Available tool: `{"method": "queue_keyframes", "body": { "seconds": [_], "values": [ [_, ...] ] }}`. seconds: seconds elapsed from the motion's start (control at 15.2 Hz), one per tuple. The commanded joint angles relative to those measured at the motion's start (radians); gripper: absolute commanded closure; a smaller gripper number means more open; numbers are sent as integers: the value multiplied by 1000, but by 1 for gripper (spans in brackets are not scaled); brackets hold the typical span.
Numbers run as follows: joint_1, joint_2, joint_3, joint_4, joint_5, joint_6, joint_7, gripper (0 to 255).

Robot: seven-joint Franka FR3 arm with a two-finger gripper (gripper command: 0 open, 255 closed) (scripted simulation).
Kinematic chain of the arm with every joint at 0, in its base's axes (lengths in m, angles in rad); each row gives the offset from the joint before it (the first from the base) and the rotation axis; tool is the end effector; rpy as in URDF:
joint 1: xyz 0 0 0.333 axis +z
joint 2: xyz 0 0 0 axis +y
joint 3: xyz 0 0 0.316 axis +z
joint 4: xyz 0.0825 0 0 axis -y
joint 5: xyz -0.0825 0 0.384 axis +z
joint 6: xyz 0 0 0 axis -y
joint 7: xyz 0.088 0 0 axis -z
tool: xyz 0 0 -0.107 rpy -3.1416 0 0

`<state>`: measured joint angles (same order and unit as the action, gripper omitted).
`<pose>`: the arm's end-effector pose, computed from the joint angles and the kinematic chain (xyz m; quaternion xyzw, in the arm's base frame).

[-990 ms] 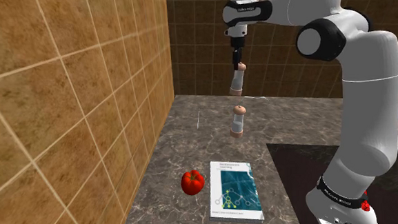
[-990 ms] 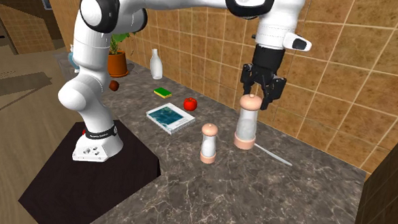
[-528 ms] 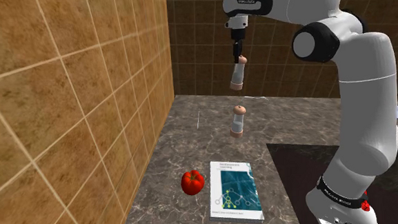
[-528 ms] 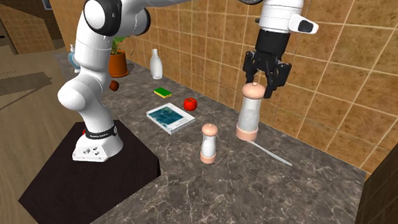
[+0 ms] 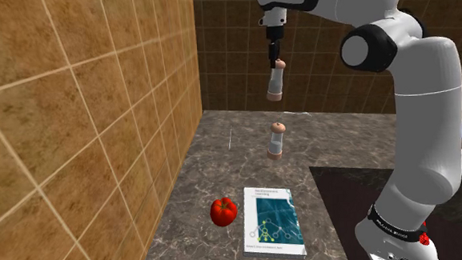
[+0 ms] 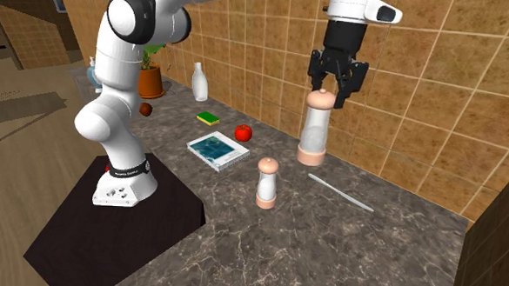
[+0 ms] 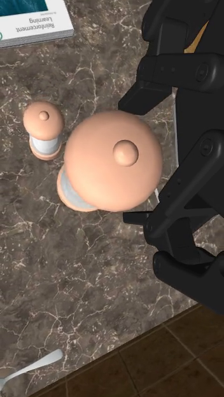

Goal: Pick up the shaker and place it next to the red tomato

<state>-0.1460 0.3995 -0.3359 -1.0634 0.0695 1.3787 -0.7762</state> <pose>0.5983 -0.2447 0.6113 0.9858 0.1621 -0.0436 0.0058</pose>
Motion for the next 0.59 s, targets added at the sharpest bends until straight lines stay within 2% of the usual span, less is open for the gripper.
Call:
{"method": "queue_keyframes", "body": {
  "seconds": [0.0, 0.53],
  "values": [
    [48, -69, 8, -101, -22, 34, 43, 255],
    [194, -240, 71, -329, -71, 91, 235, 255]
  ]
}}
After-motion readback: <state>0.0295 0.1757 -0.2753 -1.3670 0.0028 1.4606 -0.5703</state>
